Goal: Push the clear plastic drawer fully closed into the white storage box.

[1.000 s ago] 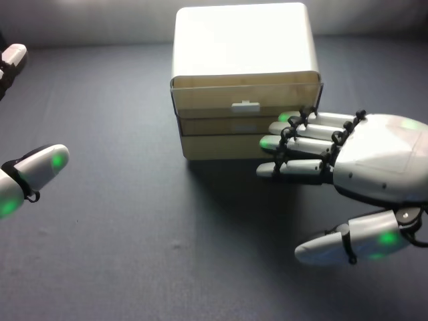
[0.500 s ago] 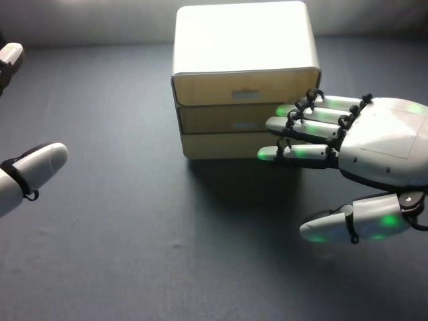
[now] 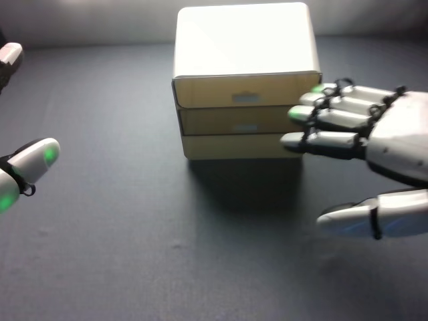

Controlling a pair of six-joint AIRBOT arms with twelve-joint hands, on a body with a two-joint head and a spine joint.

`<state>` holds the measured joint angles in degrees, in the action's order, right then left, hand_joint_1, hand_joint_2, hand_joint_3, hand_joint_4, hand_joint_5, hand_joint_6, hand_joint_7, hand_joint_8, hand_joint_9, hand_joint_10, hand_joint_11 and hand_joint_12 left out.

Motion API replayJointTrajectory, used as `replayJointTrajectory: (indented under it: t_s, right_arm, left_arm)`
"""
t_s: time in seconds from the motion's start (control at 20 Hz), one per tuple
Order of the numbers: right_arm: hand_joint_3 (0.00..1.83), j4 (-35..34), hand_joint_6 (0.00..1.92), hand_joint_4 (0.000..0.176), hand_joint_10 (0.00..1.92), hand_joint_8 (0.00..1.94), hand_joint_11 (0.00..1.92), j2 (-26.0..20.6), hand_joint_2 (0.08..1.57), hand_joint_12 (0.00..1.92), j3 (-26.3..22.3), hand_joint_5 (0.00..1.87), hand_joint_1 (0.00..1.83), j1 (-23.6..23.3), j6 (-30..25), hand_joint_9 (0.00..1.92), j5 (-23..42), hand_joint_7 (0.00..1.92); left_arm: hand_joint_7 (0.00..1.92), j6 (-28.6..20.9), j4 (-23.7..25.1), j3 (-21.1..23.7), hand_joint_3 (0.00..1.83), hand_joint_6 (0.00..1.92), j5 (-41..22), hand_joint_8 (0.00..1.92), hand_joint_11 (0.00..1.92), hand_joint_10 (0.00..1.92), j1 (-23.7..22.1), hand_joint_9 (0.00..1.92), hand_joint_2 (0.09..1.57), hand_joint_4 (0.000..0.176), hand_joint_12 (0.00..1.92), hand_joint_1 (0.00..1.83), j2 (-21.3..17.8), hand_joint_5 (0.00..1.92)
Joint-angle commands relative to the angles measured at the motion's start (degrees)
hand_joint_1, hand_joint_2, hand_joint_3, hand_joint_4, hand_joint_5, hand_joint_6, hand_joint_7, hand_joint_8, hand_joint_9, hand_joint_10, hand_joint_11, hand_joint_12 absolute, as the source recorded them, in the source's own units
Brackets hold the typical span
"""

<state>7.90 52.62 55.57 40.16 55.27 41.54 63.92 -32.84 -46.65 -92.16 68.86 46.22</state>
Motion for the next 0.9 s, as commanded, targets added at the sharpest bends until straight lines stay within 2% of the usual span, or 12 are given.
replayJointTrajectory:
  t_s: [0.0,0.15,0.2,0.25,0.3,0.35,0.4,0.45,0.55,0.65,0.7,0.85]
  right_arm:
    - [0.01,-0.65,0.00,0.084,0.00,0.00,0.00,-1.60,1.09,0.00,-1.05,0.25,0.00,0.31,-0.51,0.00,9.21,0.07]
    - [0.00,-2.91,0.00,0.084,0.00,0.00,0.00,-7.65,1.09,0.00,-4.40,0.23,0.00,3.75,-0.55,0.00,14.50,0.02]
    - [0.00,-4.65,0.01,0.075,0.00,0.01,0.00,-9.19,1.07,0.00,-5.11,0.24,0.00,5.28,-0.54,0.00,17.54,0.03]
    - [0.00,-7.04,0.00,0.043,0.00,0.01,0.00,-10.83,1.05,0.00,-5.77,0.21,0.00,7.19,-0.51,0.00,21.18,0.03]
    - [0.00,-9.13,0.00,0.062,0.00,0.02,0.00,-12.11,1.05,0.00,-6.28,0.19,0.00,8.87,-0.51,0.00,24.67,0.05]
    - [0.00,-11.54,0.00,0.060,0.00,0.02,0.00,-13.58,1.06,0.00,-6.83,0.16,0.00,11.04,-0.23,0.00,28.98,0.06]
    - [0.01,-14.52,0.00,0.027,0.00,0.01,0.00,-14.81,1.10,0.00,-7.63,0.15,0.00,13.11,1.15,0.00,33.63,0.05]
    - [0.00,-18.08,0.00,0.029,0.00,0.01,0.00,-16.09,1.08,0.00,-8.55,0.13,0.00,15.60,2.97,0.00,38.75,0.04]
    - [0.00,-21.22,0.00,0.016,0.00,0.01,0.00,-16.61,1.08,0.00,-8.89,0.11,0.00,17.86,3.16,0.01,43.44,0.05]
    - [0.02,-23.98,0.00,0.073,0.00,0.00,0.00,-17.01,1.12,0.00,-9.06,0.08,0.00,20.01,3.16,0.00,47.32,0.03]
    - [0.02,-25.04,0.01,0.107,0.00,0.01,0.00,-17.07,1.13,0.00,-9.07,0.10,0.00,21.13,3.16,0.01,48.75,0.06]
    - [0.01,-25.65,0.01,0.111,0.01,0.01,0.00,-17.10,1.13,0.00,-9.14,0.10,0.00,21.99,3.16,0.02,49.54,0.05]
  left_arm:
    - [0.00,-0.39,0.77,-0.25,0.05,0.00,-7.11,0.00,0.00,0.00,0.01,0.00,1.22,0.098,0.00,0.00,-0.23,0.00]
    - [0.00,-0.59,0.15,0.14,0.06,0.00,-7.13,0.00,0.00,0.00,0.71,0.00,1.23,0.084,0.00,0.00,-0.55,0.00]
    - [0.00,-0.68,0.01,0.11,0.05,0.00,-7.13,0.00,0.00,0.00,0.84,0.00,1.23,0.085,0.00,0.00,-0.54,0.00]
    - [0.00,-0.69,-0.21,0.13,0.04,0.00,-7.13,0.00,0.00,0.00,0.96,0.00,1.22,0.102,0.00,0.00,-0.54,0.00]
    - [0.00,-0.78,-0.53,0.15,0.04,0.00,-7.14,0.00,0.00,0.00,1.15,0.00,1.21,0.107,0.00,0.00,-0.59,0.00]
    - [0.00,-0.88,-0.70,0.15,0.03,0.00,-7.14,0.00,0.00,0.00,1.24,0.00,1.20,0.105,0.00,0.00,-0.76,0.00]
    - [0.00,-0.95,-0.76,0.16,0.02,0.00,-7.15,0.00,0.00,0.00,1.28,0.00,1.17,0.089,0.00,0.00,-0.99,0.00]
    - [0.00,-1.04,-0.76,0.19,0.01,0.00,-7.15,0.00,0.00,0.00,1.28,0.00,1.16,0.070,0.00,0.02,-1.28,0.00]
    - [0.00,-1.56,-0.81,0.18,0.00,0.00,-7.15,0.00,0.00,0.00,1.07,0.00,1.14,0.089,0.00,0.12,-1.51,0.00]
    - [0.00,-1.78,-0.74,0.16,0.00,0.00,-7.15,0.00,0.00,0.00,0.66,0.00,1.10,0.127,0.00,0.21,-1.77,0.00]
    - [0.00,-1.78,-0.64,0.14,0.00,0.00,-7.15,0.00,0.00,0.00,0.58,0.00,1.09,0.120,0.00,0.23,-1.78,0.00]
    - [0.00,-1.63,-0.56,0.12,0.00,0.00,-7.15,0.00,0.00,0.00,0.52,0.00,1.09,0.117,0.00,0.30,-1.69,0.00]
